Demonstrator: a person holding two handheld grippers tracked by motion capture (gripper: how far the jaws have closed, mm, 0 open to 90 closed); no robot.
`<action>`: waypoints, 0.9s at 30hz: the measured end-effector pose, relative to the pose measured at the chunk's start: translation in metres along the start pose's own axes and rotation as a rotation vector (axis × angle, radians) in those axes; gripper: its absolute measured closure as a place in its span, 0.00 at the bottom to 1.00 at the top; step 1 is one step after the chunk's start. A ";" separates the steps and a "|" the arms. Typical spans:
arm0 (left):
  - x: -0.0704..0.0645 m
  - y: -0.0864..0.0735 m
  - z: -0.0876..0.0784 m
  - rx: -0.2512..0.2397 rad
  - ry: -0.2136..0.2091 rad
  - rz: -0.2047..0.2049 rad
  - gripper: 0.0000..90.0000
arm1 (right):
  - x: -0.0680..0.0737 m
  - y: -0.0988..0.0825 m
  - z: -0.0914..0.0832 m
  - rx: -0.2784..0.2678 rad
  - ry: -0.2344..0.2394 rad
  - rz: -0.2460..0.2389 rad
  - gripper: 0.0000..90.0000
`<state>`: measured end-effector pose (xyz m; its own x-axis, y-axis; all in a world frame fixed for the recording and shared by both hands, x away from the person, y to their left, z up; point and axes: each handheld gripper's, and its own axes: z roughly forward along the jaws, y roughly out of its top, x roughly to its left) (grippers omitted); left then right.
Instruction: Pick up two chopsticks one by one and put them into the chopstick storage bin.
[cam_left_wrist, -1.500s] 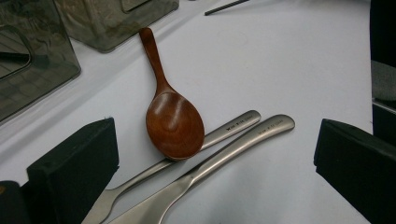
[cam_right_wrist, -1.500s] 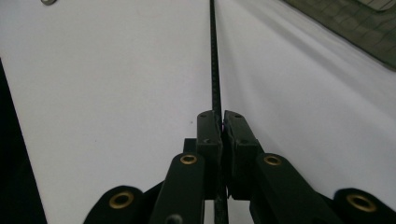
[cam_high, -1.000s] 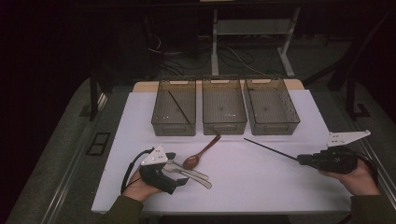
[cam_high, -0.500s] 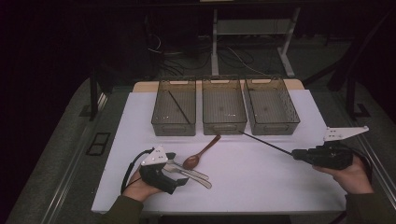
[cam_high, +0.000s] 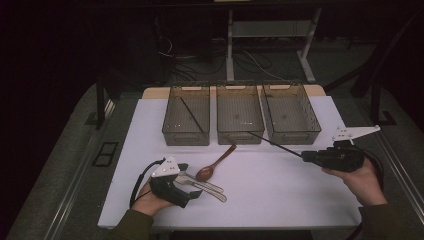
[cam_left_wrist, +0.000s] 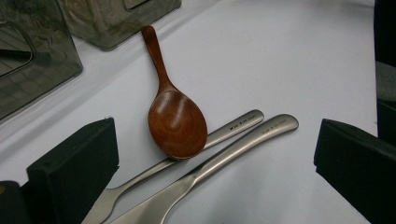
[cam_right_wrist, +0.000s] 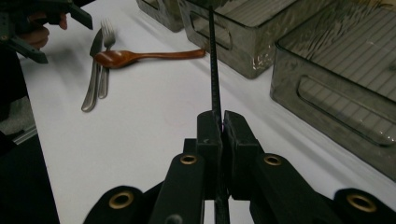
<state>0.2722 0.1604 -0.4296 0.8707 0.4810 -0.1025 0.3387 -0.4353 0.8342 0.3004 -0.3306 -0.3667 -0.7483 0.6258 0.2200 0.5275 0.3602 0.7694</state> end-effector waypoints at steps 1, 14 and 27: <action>0.000 0.000 0.000 -0.002 0.000 -0.003 0.00 | 0.001 0.002 0.001 -0.003 0.003 -0.001 0.95; -0.001 0.000 0.001 -0.004 -0.001 -0.005 0.00 | 0.007 0.024 0.018 -0.015 -0.027 0.025 0.95; -0.001 0.000 0.000 -0.015 0.000 -0.011 0.00 | 0.015 0.057 0.045 -0.041 -0.047 0.015 0.95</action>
<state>0.2714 0.1597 -0.4298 0.8671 0.4853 -0.1119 0.3428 -0.4187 0.8409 0.3371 -0.2692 -0.3463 -0.7205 0.6628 0.2039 0.5204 0.3225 0.7907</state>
